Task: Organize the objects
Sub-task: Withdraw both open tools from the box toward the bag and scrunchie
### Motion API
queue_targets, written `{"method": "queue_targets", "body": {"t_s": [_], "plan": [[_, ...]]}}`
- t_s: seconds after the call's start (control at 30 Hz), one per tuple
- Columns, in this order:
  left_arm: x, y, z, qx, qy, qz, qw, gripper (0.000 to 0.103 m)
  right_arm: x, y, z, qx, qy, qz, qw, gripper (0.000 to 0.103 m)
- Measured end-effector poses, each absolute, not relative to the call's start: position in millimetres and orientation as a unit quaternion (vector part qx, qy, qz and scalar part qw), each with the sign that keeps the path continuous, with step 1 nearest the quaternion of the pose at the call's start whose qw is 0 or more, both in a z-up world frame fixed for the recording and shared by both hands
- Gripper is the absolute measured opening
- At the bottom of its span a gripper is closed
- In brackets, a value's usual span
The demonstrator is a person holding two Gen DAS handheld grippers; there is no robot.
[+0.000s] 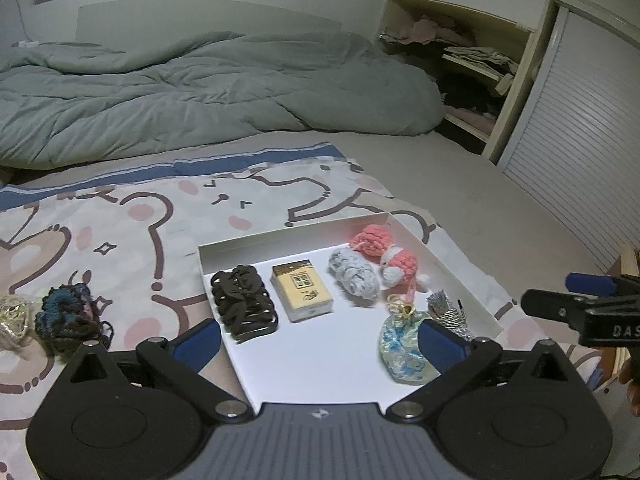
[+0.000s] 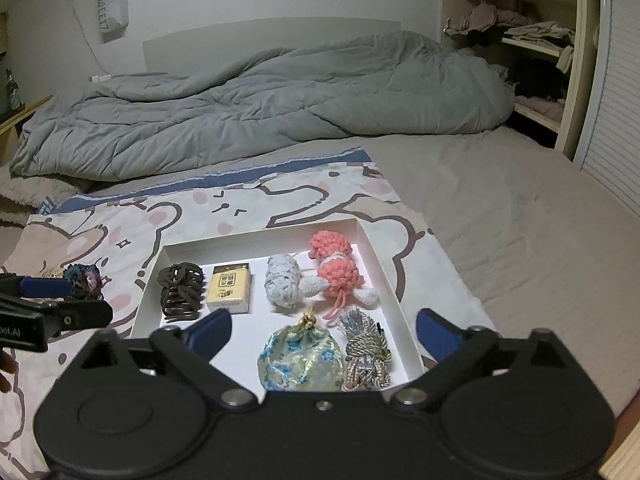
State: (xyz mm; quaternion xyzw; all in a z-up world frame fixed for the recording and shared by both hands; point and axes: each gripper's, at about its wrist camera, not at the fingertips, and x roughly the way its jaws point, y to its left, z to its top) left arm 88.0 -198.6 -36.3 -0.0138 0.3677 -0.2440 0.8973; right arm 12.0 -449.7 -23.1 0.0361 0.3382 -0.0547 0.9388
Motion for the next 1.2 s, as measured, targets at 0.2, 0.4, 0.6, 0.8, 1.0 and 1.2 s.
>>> {"method": "queue_targets", "body": {"t_s": [0.2, 0.4, 0.6, 0.8, 1.0, 1.2], "plan": [[85.9, -197.0, -34.1, -0.009, 0.361, -0.239, 0.901, 0.103, 8.5, -444.9, -21.4, 0.020, 0.337, -0.062, 0.939, 0.103], [85.4, -188.0, -32.2, -0.013, 0.357, -0.234, 0.904, 0.103, 8.6, -442.5, -20.2, 0.026, 0.336, -0.067, 0.939, 0.103], [87.6, -168.5, -32.3, -0.015, 0.357, -0.219, 0.908, 0.103, 16.5, -433.6, -21.6, 0.035, 0.337, -0.065, 0.939, 0.103], [91.5, -138.7, -30.0, -0.018, 0.355, -0.198, 0.913, 0.103, 29.8, -408.5, -21.8, 0.029, 0.338, -0.044, 0.940, 0.103], [96.6, -103.9, -28.2, -0.024, 0.354, -0.170, 0.919, 0.103, 43.9, -378.8, -24.4, 0.018, 0.343, -0.018, 0.939, 0.103], [102.2, -70.6, -27.0, -0.034, 0.354, -0.142, 0.924, 0.103, 58.9, -348.1, -25.6, 0.008, 0.345, 0.010, 0.939, 0.103]]}}
